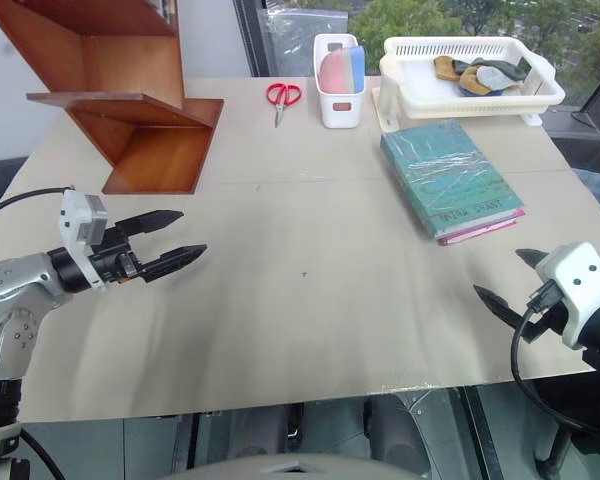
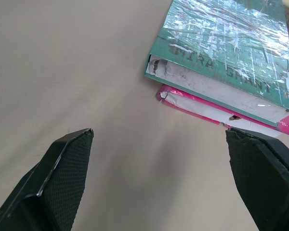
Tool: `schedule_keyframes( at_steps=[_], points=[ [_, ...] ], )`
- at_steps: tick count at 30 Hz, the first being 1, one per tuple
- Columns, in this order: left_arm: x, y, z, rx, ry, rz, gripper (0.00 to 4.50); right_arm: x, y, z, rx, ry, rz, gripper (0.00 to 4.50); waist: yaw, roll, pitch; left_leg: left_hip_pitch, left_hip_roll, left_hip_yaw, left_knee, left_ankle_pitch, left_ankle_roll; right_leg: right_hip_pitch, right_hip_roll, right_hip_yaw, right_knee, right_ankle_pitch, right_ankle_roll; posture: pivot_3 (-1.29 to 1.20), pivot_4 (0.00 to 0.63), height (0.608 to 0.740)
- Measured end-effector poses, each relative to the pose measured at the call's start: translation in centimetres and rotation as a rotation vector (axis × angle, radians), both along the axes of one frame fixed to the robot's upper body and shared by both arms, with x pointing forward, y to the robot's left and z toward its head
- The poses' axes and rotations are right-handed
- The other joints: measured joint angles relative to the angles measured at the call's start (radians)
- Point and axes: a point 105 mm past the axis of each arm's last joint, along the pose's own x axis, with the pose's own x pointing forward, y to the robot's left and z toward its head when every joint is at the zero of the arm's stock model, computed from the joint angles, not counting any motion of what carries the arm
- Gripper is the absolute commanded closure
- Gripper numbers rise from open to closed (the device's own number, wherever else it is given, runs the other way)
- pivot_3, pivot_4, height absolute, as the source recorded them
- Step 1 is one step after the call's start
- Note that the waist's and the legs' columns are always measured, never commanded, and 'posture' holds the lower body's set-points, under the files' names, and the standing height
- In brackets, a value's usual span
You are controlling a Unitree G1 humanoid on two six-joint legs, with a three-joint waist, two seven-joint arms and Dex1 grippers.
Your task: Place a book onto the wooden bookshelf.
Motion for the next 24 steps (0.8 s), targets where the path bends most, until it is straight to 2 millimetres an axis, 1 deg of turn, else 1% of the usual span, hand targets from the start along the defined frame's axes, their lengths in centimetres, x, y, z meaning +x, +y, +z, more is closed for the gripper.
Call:
schedule_keyframes(
  at_steps=[2,6,8,10,11,13,15,16,17,18,19,20,22,23,24],
  points=[
    [0.0,0.0,0.0,-0.001,0.000,0.000,0.07,0.0,0.0,0.0,0.000,-0.001,0.000,0.00,0.000,0.000,0.000,0.000,0.000,0.000,0.000,0.000,0.000,0.000,0.000,0.000,0.000,0.000,0.000,0.00,0.150,0.740],
    [0.2,-1.3,0.4,-0.020,-0.027,-0.035,0.07,1.0,0.0,0.5,0.000,-0.036,0.000,0.00,0.000,0.000,0.000,0.000,0.000,0.000,0.000,0.000,0.000,0.000,0.000,0.000,0.000,0.000,0.000,0.00,0.150,0.740],
    [0.2,-1.7,0.6,-0.029,-0.034,-0.049,0.07,1.2,0.1,0.5,0.001,-0.038,0.005,0.00,0.000,0.000,0.000,0.000,0.000,0.000,0.000,0.000,0.000,0.000,0.000,0.000,0.000,0.000,0.000,0.00,0.150,0.740],
    [0.1,-2.3,1.0,-0.046,-0.050,-0.075,0.00,1.4,0.2,0.6,0.010,-0.040,0.008,0.51,0.000,0.000,0.000,0.000,0.000,0.000,0.000,0.000,0.000,0.000,0.000,0.000,0.000,0.000,0.000,0.00,0.150,0.740],
    [-0.1,-2.8,1.3,-0.055,-0.055,-0.098,0.00,1.6,0.3,0.8,0.024,-0.042,0.008,0.84,0.000,0.000,0.000,0.000,0.000,0.000,0.000,0.000,0.000,0.000,0.000,0.000,0.000,0.000,0.000,0.00,0.150,0.740],
    [-0.3,-3.9,1.7,-0.060,-0.064,-0.147,0.00,2.3,0.1,1.1,0.048,-0.048,-0.007,1.66,0.000,0.000,0.000,0.000,0.000,0.000,0.000,0.000,0.000,0.000,0.000,0.001,-0.001,0.000,0.000,0.00,0.150,0.740],
    [-0.8,-5.6,2.0,-0.075,-0.071,-0.220,0.00,3.4,-0.3,1.5,0.070,-0.063,-0.033,2.59,0.000,0.000,0.000,0.000,0.000,0.000,0.001,0.000,0.000,0.000,0.001,0.001,0.000,0.000,0.001,0.00,0.150,0.740],
    [-1.0,-6.5,2.1,-0.078,-0.073,-0.258,0.00,4.3,-0.5,1.7,0.076,-0.072,-0.047,3.19,-0.001,0.000,0.000,0.000,0.000,0.000,0.001,0.000,0.000,0.000,0.001,0.001,0.000,0.000,0.001,0.00,0.150,0.740],
    [-1.0,-7.0,2.2,-0.081,-0.078,-0.277,0.00,4.7,-0.6,1.9,0.073,-0.078,-0.055,3.19,-0.001,0.000,0.000,0.000,0.000,0.000,0.001,0.000,0.000,0.000,0.001,0.001,0.000,0.000,0.001,0.00,0.150,0.740],
    [-1.2,-7.4,2.3,-0.083,-0.078,-0.295,0.00,5.1,-0.7,2.0,0.068,-0.080,-0.059,3.90,-0.001,0.000,0.000,0.000,0.000,0.000,0.001,0.000,0.000,0.000,0.001,0.001,0.000,0.000,0.001,0.00,0.150,0.740],
    [-1.3,-7.8,2.3,-0.089,-0.075,-0.309,0.00,5.8,-0.9,2.2,0.062,-0.085,-0.069,4.27,-0.002,0.000,0.000,0.000,0.000,0.000,0.001,0.000,0.000,0.000,0.002,0.001,0.000,0.000,0.001,0.00,0.150,0.740],
    [-1.1,-8.5,2.4,-0.103,-0.080,-0.323,0.00,6.9,-1.2,2.5,0.054,-0.092,-0.093,4.43,-0.003,0.001,0.000,0.000,0.000,0.001,0.001,0.000,0.000,0.000,0.002,0.002,0.001,0.001,0.001,0.00,0.150,0.740],
    [-1.2,-9.8,2.6,-0.114,-0.091,-0.361,0.00,8.4,-1.8,3.2,0.023,-0.103,-0.134,4.43,-0.002,0.001,0.001,0.000,0.000,0.001,0.002,0.000,0.000,0.000,0.002,0.002,0.001,0.001,0.001,0.00,0.150,0.740],
    [-1.2,-10.2,2.6,-0.114,-0.092,-0.371,0.00,9.5,-2.0,3.5,-0.002,-0.096,-0.148,4.43,-0.002,0.001,0.001,0.000,0.000,0.001,0.002,0.000,0.000,0.000,0.002,0.002,0.001,0.001,0.001,0.00,0.150,0.740],
    [-1.1,-10.4,2.5,-0.112,-0.092,-0.375,0.00,10.0,-2.3,3.6,-0.016,-0.094,-0.161,4.43,-0.002,0.001,0.001,0.000,0.000,0.001,0.002,0.000,0.000,0.000,0.002,0.002,0.001,0.001,0.001,0.00,0.150,0.740]
  ],
)
